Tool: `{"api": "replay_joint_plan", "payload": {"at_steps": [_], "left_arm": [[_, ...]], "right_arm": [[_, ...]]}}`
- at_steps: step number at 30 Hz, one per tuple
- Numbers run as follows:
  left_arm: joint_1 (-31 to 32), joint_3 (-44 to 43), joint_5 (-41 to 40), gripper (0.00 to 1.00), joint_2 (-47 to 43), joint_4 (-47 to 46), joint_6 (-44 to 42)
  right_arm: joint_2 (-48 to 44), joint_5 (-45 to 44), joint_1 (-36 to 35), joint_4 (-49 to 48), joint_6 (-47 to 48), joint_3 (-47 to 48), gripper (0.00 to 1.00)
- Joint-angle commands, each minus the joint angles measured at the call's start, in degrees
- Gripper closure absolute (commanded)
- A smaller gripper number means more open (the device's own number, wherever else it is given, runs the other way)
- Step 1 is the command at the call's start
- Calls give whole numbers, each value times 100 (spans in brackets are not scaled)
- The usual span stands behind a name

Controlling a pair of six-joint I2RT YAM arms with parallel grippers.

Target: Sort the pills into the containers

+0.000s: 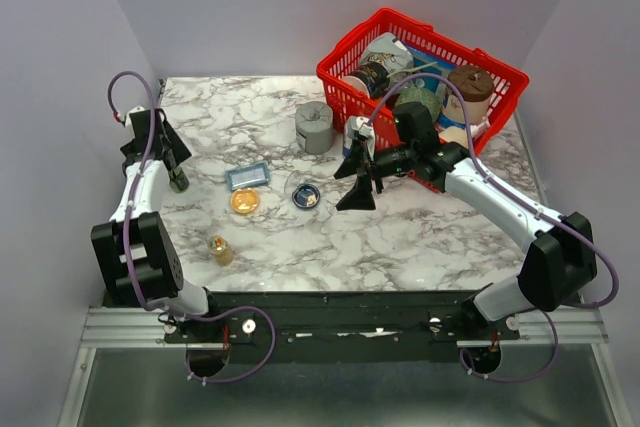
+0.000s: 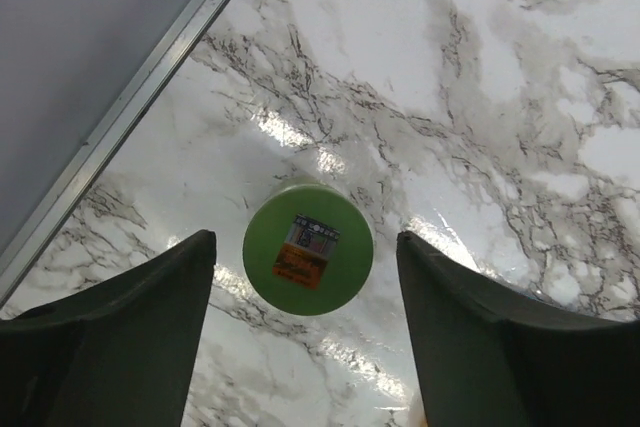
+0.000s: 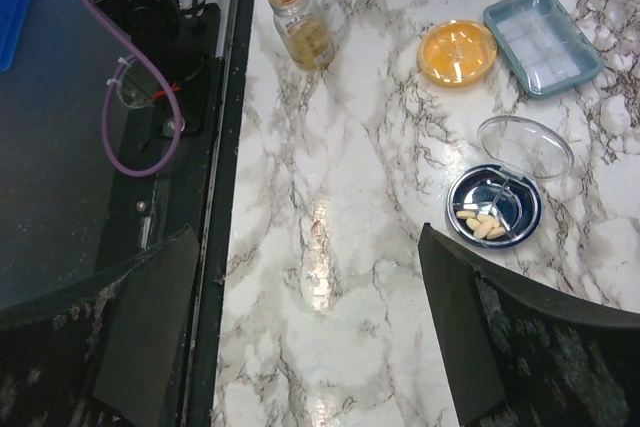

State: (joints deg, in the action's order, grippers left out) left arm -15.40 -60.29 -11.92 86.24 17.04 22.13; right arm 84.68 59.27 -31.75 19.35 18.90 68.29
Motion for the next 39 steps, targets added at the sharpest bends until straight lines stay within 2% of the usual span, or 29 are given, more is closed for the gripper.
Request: {"api": "replay_joint_plan", "payload": {"at_steps": [1, 6, 7, 12, 15, 16, 19, 23, 26, 31, 32, 39], "left_arm": [[-42, -220, 287, 10, -572, 98, 46], [-51, 79, 612, 7, -1082, 19, -15], [-51, 114, 595, 2, -1283, 62, 2], [-95, 483, 621, 1, -2057, 81, -139], [-104, 720, 1190, 1, -2523, -42, -209], [-95, 755, 1740, 1, -2602, -60, -227], [-104, 809, 2639, 1, -2814, -148, -166], [-34, 730, 3949, 12, -2692, -78, 45], [300, 659, 4224, 16, -2542, 115, 46], [1265, 615, 3768, 16, -2463, 230, -86], [1346, 633, 3715, 22, -2419, 195, -69], [1856, 730, 3496, 43, -1831, -51, 186]], "right_arm": [[-101, -29, 28, 16, 141, 0, 0], [-136, -152, 28, 60, 246, -9, 0], [-128, -187, 28, 68, 272, 0, 0], [-154, -258, 55, 130, 369, 9, 0], [-145, -258, 63, 130, 387, 17, 0], [-145, -266, 63, 139, 404, 9, 0], [-136, -275, 72, 148, 413, 17, 0], [-93, -284, 72, 156, 413, 26, 0], [-84, -302, 81, 165, 413, 26, 0], [-75, -337, 98, 165, 448, 17, 0], [-75, -337, 107, 174, 440, 17, 0], [-84, -346, 134, 191, 466, 26, 0]]}}
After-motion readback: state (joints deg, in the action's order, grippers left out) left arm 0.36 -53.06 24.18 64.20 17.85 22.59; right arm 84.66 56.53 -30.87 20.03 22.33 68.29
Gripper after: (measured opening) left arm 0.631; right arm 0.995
